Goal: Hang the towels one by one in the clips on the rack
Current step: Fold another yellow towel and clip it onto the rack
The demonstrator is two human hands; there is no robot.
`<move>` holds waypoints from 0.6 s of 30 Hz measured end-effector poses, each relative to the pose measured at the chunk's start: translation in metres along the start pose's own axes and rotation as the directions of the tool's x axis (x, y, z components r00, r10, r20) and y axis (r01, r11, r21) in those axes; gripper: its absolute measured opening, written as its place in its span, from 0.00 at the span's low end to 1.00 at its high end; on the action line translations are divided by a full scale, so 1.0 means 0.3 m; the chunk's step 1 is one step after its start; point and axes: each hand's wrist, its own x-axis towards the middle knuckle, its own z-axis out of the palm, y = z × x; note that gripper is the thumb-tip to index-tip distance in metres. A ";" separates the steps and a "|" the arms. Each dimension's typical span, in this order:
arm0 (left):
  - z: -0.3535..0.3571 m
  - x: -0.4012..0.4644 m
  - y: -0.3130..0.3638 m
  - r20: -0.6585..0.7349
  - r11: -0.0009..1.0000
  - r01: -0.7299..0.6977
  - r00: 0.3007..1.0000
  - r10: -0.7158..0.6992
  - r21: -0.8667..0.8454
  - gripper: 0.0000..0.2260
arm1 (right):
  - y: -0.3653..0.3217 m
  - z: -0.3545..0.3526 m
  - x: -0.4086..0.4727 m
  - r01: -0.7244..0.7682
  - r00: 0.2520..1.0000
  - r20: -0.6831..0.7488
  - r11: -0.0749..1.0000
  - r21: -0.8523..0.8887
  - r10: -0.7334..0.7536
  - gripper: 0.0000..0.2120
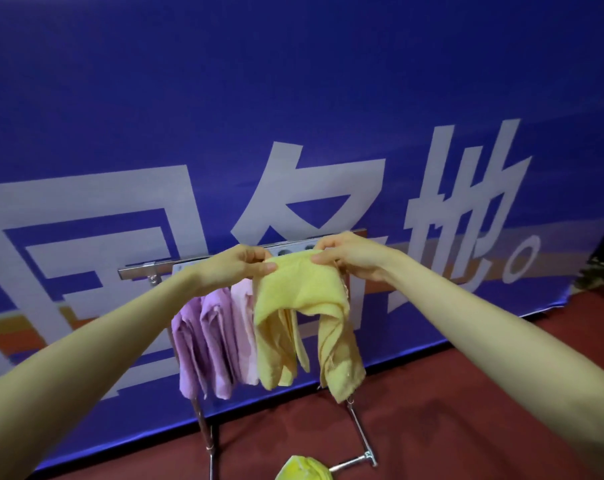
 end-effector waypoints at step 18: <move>0.109 0.548 -0.200 -0.147 0.907 0.228 0.971 -0.186 0.355 0.09 | 0.286 -0.297 0.408 -0.138 0.985 0.065 0.951 -0.277 0.162 0.09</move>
